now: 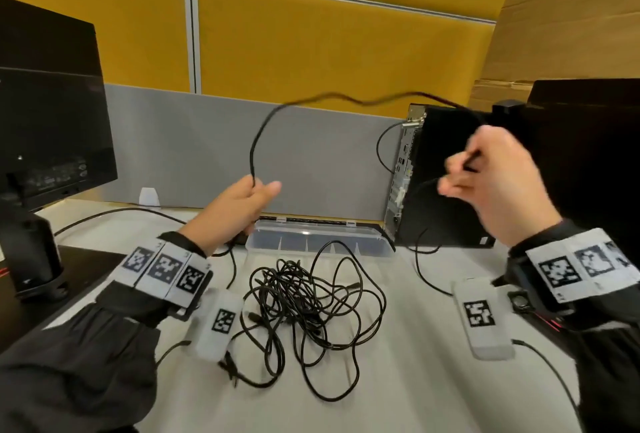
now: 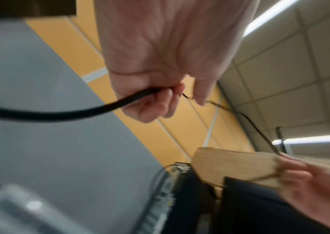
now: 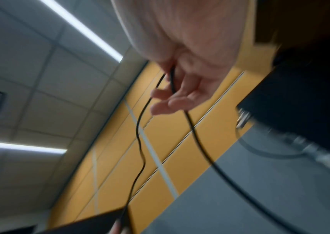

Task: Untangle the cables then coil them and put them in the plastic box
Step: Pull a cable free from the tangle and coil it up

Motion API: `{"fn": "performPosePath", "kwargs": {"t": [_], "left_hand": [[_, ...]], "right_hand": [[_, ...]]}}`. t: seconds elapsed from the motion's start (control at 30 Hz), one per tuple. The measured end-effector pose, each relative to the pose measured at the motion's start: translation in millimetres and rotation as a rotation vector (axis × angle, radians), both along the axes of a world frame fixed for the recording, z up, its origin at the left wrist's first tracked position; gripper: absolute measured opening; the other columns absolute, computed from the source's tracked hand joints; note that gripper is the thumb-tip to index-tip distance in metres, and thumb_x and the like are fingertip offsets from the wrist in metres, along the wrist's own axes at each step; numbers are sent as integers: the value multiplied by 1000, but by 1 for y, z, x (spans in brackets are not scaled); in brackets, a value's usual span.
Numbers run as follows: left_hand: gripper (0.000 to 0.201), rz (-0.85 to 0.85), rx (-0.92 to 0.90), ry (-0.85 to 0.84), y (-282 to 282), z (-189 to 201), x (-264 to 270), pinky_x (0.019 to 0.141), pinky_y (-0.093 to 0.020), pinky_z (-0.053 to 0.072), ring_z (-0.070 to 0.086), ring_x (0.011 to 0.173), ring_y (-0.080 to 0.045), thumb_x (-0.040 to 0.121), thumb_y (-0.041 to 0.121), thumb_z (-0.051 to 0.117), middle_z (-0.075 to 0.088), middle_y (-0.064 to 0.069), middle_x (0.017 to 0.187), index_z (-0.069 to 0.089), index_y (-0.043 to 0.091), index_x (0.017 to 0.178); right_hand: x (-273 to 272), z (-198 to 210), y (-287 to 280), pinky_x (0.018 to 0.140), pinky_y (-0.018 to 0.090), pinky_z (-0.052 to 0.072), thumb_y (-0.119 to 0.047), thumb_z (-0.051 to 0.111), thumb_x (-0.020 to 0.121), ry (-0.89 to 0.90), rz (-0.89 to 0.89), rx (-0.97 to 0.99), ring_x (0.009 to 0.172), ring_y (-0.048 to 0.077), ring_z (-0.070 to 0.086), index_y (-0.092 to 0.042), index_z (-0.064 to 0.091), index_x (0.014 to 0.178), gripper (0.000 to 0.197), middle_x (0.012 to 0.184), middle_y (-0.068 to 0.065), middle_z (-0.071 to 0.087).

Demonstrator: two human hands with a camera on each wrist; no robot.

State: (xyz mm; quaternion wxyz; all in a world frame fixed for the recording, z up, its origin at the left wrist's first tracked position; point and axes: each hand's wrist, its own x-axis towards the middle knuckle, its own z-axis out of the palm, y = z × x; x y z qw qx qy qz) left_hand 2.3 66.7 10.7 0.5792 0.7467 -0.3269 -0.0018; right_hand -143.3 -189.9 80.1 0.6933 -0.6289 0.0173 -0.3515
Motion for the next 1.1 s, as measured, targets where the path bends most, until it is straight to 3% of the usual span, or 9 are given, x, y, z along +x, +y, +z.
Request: {"fn": "performPosePath", "kwargs": {"t": [0.13,0.2,0.27,0.33,0.5,0.7,0.8,0.93,1.1], "left_hand": [[54,-195,159,-93,-42,22,-27,95,-28,42,50,115,-3,63,48,70,53,12,122,34,21,92],[55,-290,162,-81,-59,23,-37,100,-30,41,55,112,-4,72,36,73,60,8,116,37,17,109],[31,-391,61,23,-68,19,-41,86,-33,50,64,68,-9,88,21,61,62,6,70,38,11,106],[16,-392,-45,157,-66,22,-42,59,-30,51,38,39,-6,97,20,45,37,13,48,35,16,85],[29,-397,-267,311,-57,50,-41,42,-17,27,17,45,-7,99,31,38,19,7,56,30,22,72],[28,-416,-326,336,-49,68,-43,44,-17,36,22,47,-7,100,28,37,22,6,61,39,18,73],[29,-425,-367,322,-39,75,-39,48,-19,40,22,48,-7,101,27,33,22,6,60,38,19,73],[31,-430,-444,242,-20,88,-31,46,-19,37,20,44,-6,102,25,29,22,8,52,35,18,71],[34,-234,-457,49,9,104,-17,39,-17,28,17,42,-7,103,25,26,21,9,48,29,18,70]], "right_hand": [[17,9,49,56,29,52,-21,24,102,-12,407,-127,49,20,55,-15,36,78,28,56,2,53],[22,12,63,61,30,54,-26,23,103,-38,520,-152,56,20,61,-14,36,81,28,63,4,58],[24,12,64,65,31,53,-28,25,103,-51,527,-159,63,22,65,-15,38,84,26,75,6,63],[25,9,57,68,30,53,-32,33,100,-45,406,-203,75,21,67,-17,42,92,19,96,6,64],[43,-43,59,87,32,47,-65,45,82,309,379,-395,111,13,57,-23,36,130,64,135,1,50],[54,-66,93,107,30,38,-27,58,89,238,778,-409,114,18,57,-1,60,112,35,118,13,64],[57,-57,102,99,35,35,-28,47,92,242,747,-459,106,12,57,-23,62,86,16,99,-5,67],[49,-34,92,86,23,46,-18,34,101,179,610,-585,80,17,63,-13,45,76,28,68,1,59],[30,-7,58,85,23,44,-28,35,100,259,452,-936,69,10,52,-12,45,77,29,65,-5,45]]}}
